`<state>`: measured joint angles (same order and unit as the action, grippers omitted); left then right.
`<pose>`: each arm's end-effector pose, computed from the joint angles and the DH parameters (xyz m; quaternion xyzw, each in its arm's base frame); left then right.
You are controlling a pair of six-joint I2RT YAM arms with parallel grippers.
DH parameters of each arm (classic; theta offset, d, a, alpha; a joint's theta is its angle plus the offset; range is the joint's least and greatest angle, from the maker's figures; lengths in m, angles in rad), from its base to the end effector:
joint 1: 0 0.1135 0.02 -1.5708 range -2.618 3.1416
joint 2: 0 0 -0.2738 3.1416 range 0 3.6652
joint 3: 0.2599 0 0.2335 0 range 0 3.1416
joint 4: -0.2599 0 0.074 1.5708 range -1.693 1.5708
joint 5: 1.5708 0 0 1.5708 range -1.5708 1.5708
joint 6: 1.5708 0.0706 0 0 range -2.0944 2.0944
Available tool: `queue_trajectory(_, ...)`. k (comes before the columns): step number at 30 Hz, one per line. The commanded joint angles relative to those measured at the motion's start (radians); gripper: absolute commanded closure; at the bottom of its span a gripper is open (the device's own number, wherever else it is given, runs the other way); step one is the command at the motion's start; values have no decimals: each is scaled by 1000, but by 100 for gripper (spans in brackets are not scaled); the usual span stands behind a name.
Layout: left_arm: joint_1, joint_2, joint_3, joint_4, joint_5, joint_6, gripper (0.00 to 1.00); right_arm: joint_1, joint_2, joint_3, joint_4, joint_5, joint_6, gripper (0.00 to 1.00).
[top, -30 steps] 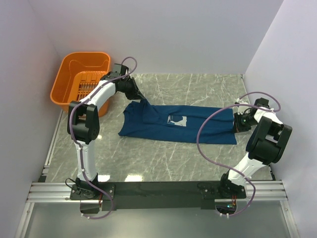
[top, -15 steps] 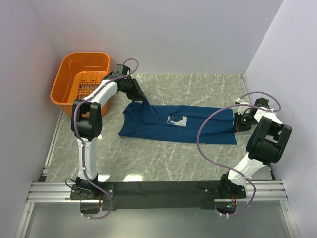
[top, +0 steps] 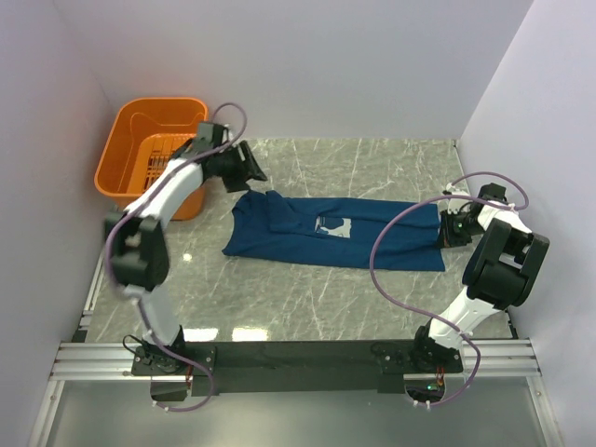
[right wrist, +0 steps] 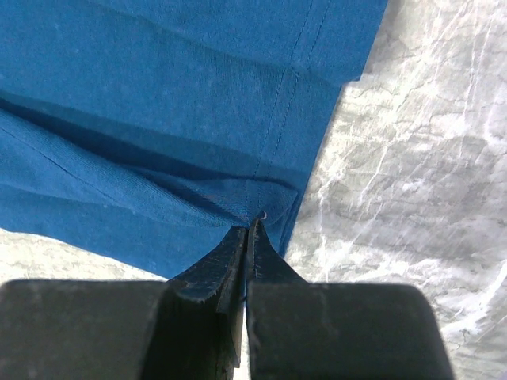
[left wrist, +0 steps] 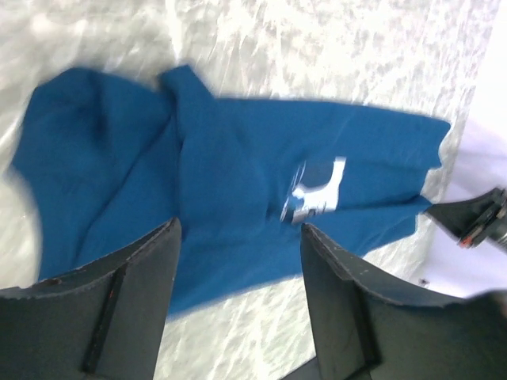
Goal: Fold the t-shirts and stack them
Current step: Fold the tshirt
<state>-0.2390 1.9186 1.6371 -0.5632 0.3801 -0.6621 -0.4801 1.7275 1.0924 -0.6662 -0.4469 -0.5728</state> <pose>0.4207 -0.1295 0.2615 -0.1272 0.9116 -0.3108 0.2370 0.2949 -0.1192 0.1657 -0.0745 0.9639 0.1240 0.2236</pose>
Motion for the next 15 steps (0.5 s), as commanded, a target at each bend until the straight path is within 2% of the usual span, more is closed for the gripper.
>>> queue_trajectory(1,3,-255,-234,62,-99,74,33,5,-2,32,31,-22,7,97)
queue_trajectory(4,3,-413,-452,117,-145,70,31,6,-3,38,30,-30,11,96)
queue_trajectory(7,3,-504,-578,138,-187,68,31,6,-8,44,28,-32,14,93)
queue_trajectory(12,4,-537,-661,166,-253,33,31,5,-8,72,20,-23,27,92)
queue_trajectory(15,3,-532,-695,187,-270,16,32,6,-3,87,17,-10,36,87)
